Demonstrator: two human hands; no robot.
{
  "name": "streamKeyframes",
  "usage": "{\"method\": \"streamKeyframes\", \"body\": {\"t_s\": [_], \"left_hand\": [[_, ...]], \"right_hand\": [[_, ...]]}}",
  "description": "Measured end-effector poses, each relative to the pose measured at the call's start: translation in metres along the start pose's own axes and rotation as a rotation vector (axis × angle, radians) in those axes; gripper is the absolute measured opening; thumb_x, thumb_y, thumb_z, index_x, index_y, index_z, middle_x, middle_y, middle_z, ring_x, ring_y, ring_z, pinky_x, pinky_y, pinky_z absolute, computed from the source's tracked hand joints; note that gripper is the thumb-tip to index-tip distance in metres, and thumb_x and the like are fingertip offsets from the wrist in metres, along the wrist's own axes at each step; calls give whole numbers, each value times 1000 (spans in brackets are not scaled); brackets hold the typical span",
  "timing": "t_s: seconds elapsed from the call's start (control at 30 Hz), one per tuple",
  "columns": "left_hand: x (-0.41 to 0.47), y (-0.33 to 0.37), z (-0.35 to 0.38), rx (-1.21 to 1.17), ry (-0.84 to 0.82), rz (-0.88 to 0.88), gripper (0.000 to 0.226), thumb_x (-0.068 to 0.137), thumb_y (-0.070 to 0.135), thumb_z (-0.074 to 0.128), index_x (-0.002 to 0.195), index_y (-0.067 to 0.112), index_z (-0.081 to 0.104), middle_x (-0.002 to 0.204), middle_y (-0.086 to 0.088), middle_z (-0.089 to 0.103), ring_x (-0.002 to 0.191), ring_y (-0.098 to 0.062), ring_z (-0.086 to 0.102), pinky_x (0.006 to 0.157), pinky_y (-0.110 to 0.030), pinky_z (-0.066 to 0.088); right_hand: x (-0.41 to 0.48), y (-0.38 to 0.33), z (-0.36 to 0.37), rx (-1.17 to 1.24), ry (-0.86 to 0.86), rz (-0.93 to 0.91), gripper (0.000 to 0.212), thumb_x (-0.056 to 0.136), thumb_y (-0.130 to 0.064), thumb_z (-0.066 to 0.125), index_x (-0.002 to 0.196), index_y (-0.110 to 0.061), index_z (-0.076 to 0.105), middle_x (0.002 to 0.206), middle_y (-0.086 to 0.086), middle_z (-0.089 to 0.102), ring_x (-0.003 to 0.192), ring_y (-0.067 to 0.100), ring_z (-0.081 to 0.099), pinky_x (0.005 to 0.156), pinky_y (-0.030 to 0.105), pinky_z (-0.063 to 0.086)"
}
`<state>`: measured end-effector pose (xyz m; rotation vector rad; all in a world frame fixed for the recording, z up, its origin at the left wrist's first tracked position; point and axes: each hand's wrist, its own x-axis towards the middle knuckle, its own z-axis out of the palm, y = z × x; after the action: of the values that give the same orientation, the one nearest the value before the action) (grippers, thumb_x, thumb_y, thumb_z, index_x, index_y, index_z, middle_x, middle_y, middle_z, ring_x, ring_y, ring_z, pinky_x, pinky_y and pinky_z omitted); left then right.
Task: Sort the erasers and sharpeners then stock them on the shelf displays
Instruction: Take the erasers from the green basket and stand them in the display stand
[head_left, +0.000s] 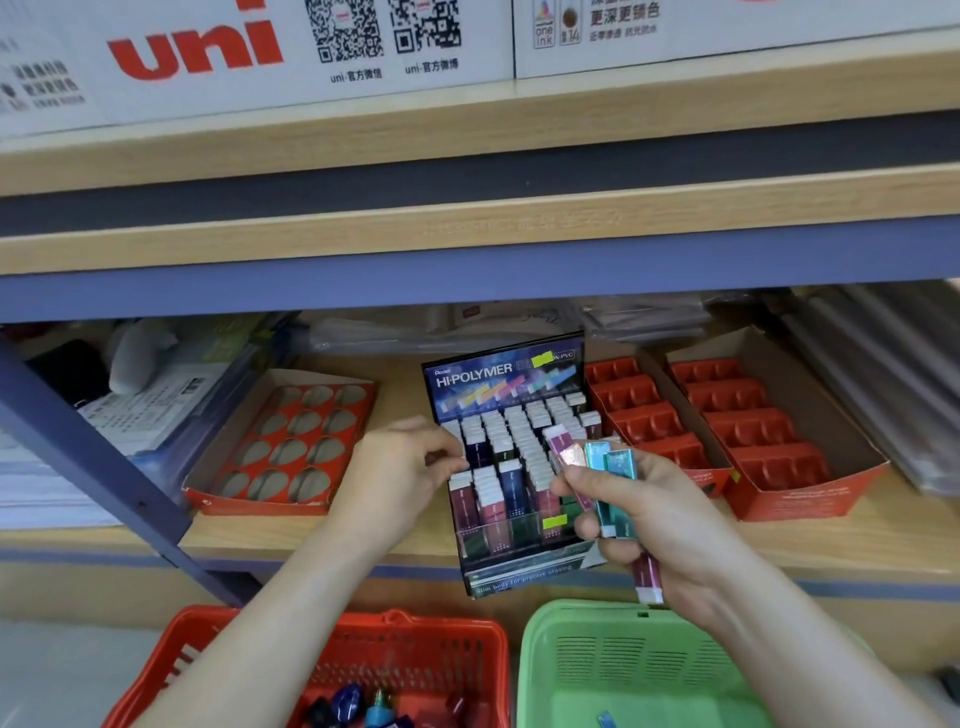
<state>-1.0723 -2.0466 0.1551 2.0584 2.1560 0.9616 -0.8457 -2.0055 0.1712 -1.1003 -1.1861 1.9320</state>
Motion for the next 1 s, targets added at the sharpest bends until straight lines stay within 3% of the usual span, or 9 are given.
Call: {"method": "streamKeyframes", "body": {"t_s": [0.1,0.2,0.3,0.4,0.57,0.67,0.77,0.87,1.0], "left_hand": [[1,1,-8,40,-65,0,10,85,13,71,92,17,77,92,10,67,88,-5,59,84,-24,49],[-2,15,-17,-64,-38,-123,17,92,20,60,102,22,74,99,15,69,93,1,59,81,-14,43],[-7,44,-22,-418,-115,-268,19,88,37,62,93,24,75,83,12,73,77,-5,67,73,-26,53],[-14,65,-22,-629,-227,-333,14,81,27,71,88,16,75,73,-1,73,60,-15,65,60,-25,55],[-17,64,-26,-789,22,-453,6,80,3,71,86,3,72,74,-15,72,63,-20,68,59,-23,56],[-17,51,-35,-665,157,-434,8,80,2,72,82,11,73,73,-9,73,66,-19,70,64,-27,58],[-22,43,-37,-426,156,-392,17,80,9,74,76,25,73,69,7,72,67,-12,69,70,-32,58],[-26,39,-35,-281,150,-360,22,80,14,75,72,34,69,64,17,69,64,-4,65,68,-25,55],[-28,36,-35,-176,142,-306,26,80,17,76,70,39,65,62,20,66,66,0,63,63,-12,47]], "right_hand": [[-4,2,3,-32,-17,-2,17,90,-14,65,105,-7,62,92,9,75,50,11,56,34,16,30],[-8,3,4,-72,-58,-23,17,91,-17,64,105,-8,63,94,10,75,49,10,53,36,16,28],[-11,4,7,-185,-124,-68,10,92,-18,63,101,-13,65,93,9,75,49,9,44,38,16,27],[-13,4,11,-256,-185,-113,11,93,-17,63,102,-16,69,91,9,75,49,9,42,39,15,29],[-16,5,10,-257,-148,-114,12,95,-20,60,99,-14,70,90,5,74,49,8,39,39,17,26],[-16,6,6,-153,-52,-43,11,95,-17,59,100,-10,66,85,4,71,48,8,39,38,17,25],[-17,8,2,36,-13,56,5,92,-5,55,97,-4,55,75,7,59,45,10,40,34,16,21],[-18,13,-2,185,-17,137,14,91,0,52,104,-5,52,72,9,55,43,12,42,29,15,22],[-23,16,-5,261,-31,201,20,94,-7,57,113,-6,53,70,12,61,45,17,53,28,13,26]]}}
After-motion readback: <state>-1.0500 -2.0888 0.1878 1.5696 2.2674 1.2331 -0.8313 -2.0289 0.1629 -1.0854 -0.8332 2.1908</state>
